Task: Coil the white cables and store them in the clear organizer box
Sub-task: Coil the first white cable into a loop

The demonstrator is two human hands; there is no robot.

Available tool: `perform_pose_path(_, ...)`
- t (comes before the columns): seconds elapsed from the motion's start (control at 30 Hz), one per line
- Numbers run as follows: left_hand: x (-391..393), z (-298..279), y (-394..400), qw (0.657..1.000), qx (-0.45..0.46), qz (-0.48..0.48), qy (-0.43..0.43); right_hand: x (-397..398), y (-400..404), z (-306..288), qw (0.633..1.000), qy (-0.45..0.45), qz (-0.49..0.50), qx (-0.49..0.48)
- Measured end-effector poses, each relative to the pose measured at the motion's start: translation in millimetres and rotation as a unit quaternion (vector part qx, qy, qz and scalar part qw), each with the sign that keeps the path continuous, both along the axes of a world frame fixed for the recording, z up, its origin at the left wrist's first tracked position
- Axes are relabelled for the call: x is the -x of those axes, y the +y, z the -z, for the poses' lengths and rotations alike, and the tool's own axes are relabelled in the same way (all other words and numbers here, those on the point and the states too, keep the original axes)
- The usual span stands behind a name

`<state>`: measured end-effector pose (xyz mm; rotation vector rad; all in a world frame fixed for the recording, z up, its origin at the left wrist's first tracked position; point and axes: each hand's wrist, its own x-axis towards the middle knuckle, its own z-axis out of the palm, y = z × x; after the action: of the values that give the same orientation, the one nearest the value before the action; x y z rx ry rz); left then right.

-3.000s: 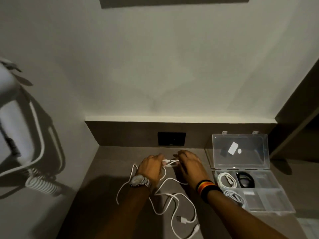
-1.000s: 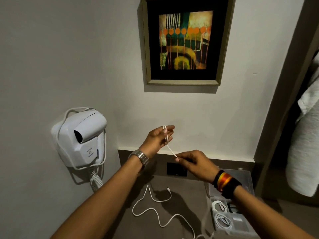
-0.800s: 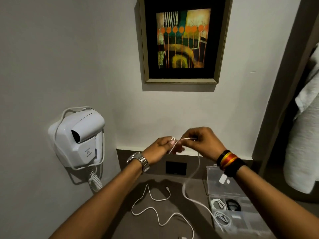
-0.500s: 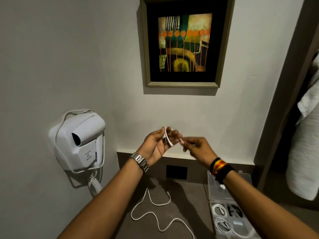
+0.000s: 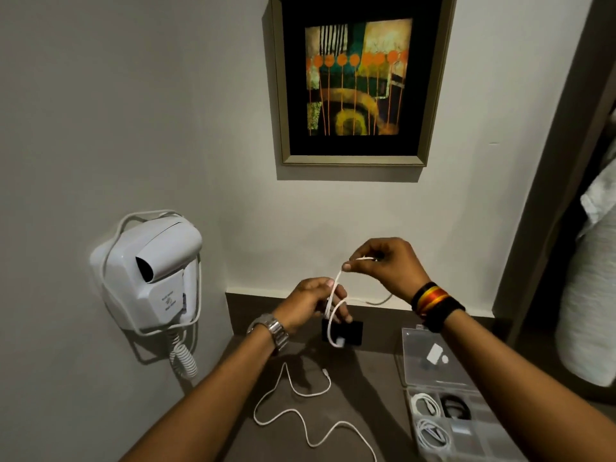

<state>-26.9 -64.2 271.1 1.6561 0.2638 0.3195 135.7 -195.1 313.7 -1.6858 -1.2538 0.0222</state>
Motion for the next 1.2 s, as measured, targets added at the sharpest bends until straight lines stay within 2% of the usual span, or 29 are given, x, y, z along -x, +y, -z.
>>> perform_pose_path(0.1, -0.1, -9.5, -1.4, 0.98, 0.188, 0.016, -0.066, -2.1, 4.1, 19.8, 0.997, 0.08, 0.009, -0.014)
perform_pose_path(0.2, -2.9, -15.4, 3.1, 0.95, 0.284, -0.029, -0.126, 10.8, 4.6, 52.8, 0.996, 0.081, -0.012, 0.034)
perform_pose_path(0.27, -5.4, -17.5, 9.5, 0.911, 0.362, -0.075, -0.183, 23.7, 1.7, 69.3, 0.992, 0.077, -0.046, 0.085)
perform_pose_path(0.3, -6.0, -18.5, 13.1, 0.894, 0.384, -0.097, -0.21, 29.5, -0.3, 73.1, 0.989, 0.071, -0.066, 0.112)
perform_pose_path(0.37, -7.7, -18.8, 18.3, 0.881, 0.373, -0.155, -0.247, 39.1, -4.3, 71.8, 0.982, 0.044, -0.099, 0.154)
perform_pose_path(0.47, -11.9, -12.7, 15.6, 0.905, 0.254, -0.238, -0.245, 45.3, -7.0, 53.0, 0.979, -0.014, -0.104, 0.173)
perform_pose_path(0.53, -11.3, -5.5, 11.6, 0.938, 0.035, -0.288, -0.19, 47.5, -8.4, 34.6, 0.976, -0.084, -0.09, 0.177)
perform_pose_path(0.6, -7.0, -2.3, 10.3, 0.926, -0.21, -0.291, -0.116, 46.8, -11.4, 13.8, 0.975, -0.141, -0.067, 0.158)
perform_pose_path(0.63, -4.8, -3.0, 9.4, 0.92, -0.274, -0.265, -0.089, 44.1, -13.3, 3.2, 0.977, -0.156, -0.055, 0.137)
perform_pose_path(0.67, -2.5, -4.0, 7.8, 0.927, -0.289, -0.227, -0.069, 40.0, -14.5, -6.6, 0.979, -0.163, -0.045, 0.11)
perform_pose_path(0.7, 0.0, -5.1, 5.9, 0.943, -0.27, -0.187, -0.05, 34.3, -14.9, -15.0, 0.983, -0.16, -0.033, 0.08)
perform_pose_path(0.77, 4.5, -8.5, 1.4, 0.98, -0.167, -0.106, -0.028, 20.2, -13.3, -25.6, 0.993, -0.118, -0.015, 0.027)
perform_pose_path(0.87, 7.7, -15.8, -7.5, 0.999, 0.0, -0.012, -0.035, 4.4, -7.1, -20.0, 1.0, -0.016, -0.006, -0.01)
perform_pose_path(0.97, 4.7, -22.8, -13.6, 0.983, 0.161, 0.028, -0.083, 2.7, -2.2, 7.6, 0.995, 0.096, -0.01, -0.038)
perform_pose_path(1.07, 2.1, -30.1, -10.1, 0.935, 0.316, -0.025, -0.156, 14.1, -2.7, 43.3, 0.991, 0.129, -0.021, -0.004)
perform_pose_path(1.13, -0.4, -31.7, -5.7, 0.91, 0.354, -0.073, -0.203, 30.3, -4.3, 62.4, 0.991, 0.112, -0.046, 0.054)
perform_pose_path(1.2, -2.7, -31.0, -1.9, 0.915, 0.312, -0.124, -0.224, 46.7, -4.8, 70.7, 0.988, 0.074, -0.071, 0.114)
